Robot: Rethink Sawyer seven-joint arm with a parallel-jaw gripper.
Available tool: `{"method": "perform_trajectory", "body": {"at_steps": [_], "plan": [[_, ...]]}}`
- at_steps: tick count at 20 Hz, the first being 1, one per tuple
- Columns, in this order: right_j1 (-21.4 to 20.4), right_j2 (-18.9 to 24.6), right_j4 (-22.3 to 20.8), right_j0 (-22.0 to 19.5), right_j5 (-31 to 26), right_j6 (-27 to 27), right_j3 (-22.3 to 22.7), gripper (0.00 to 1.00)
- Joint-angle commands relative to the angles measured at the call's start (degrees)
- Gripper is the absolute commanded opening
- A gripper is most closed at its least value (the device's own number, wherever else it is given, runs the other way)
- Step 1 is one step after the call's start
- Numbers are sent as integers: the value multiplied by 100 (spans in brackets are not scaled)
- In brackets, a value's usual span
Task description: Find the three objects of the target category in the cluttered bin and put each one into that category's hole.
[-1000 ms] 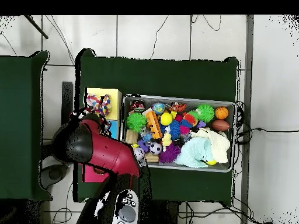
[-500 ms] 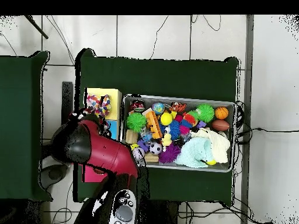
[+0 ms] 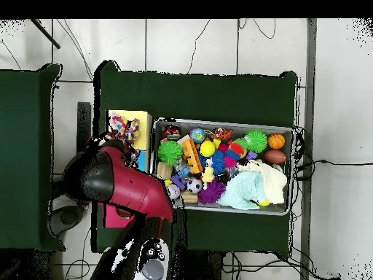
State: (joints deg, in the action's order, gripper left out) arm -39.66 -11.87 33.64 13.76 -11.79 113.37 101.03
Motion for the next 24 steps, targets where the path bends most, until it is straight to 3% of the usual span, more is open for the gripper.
{"method": "perform_trajectory", "body": {"at_steps": [1,4,7,17,24], "plan": [[18,-627,-275,254,-1749,1377,-749,100],[-121,-893,-419,369,-2357,1462,-996,100],[-184,-976,-431,388,-2564,1432,-1074,100],[-160,-1017,-368,453,-2471,1435,-1050,100],[-66,-985,-222,590,-2273,1600,-782,100]]}}
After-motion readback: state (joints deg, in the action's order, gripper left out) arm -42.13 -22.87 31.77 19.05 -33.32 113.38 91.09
